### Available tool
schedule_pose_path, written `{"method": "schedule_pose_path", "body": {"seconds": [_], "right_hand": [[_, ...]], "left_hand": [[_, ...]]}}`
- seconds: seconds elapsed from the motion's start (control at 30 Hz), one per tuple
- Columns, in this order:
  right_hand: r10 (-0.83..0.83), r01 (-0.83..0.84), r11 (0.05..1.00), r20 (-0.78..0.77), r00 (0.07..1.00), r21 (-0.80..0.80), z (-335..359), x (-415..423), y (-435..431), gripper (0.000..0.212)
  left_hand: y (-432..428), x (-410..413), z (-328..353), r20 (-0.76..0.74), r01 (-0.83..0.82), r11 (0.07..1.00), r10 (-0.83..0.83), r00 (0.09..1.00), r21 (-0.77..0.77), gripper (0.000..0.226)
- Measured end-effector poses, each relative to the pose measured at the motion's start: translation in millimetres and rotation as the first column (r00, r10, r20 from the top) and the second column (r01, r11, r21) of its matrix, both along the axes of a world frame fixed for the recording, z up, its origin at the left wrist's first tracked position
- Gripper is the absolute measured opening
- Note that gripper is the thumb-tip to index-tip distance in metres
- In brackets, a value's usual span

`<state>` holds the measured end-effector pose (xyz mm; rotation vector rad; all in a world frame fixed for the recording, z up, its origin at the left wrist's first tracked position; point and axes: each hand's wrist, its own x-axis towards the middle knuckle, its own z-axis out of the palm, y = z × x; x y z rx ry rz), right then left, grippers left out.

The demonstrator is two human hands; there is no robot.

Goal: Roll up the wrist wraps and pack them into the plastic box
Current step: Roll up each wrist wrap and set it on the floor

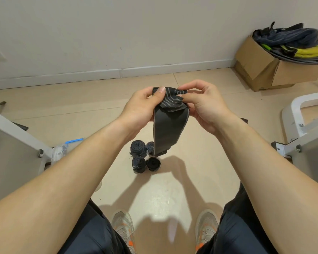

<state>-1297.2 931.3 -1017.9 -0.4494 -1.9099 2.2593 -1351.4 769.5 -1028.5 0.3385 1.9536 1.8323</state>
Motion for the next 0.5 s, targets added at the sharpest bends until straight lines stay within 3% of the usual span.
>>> {"method": "schedule_pose_path", "body": {"seconds": [0.13,0.33,0.5], "right_hand": [[0.016,-0.015,1.0,0.032,0.999,-0.027,0,-1,-1,0.027],[0.156,-0.159,0.987,0.12,0.98,0.016,6,4,4,0.025],[0.259,-0.253,0.956,0.024,0.965,-0.148,7,6,9,0.019]], "left_hand": [[1,-1,-4,-0.069,-0.071,0.997,0.073,0.995,0.042,0.01],[2,3,0,-0.077,-0.066,0.992,0.075,0.994,0.109,0.018],[4,6,5,-0.089,-0.067,0.984,0.083,0.993,0.165,0.017]]}}
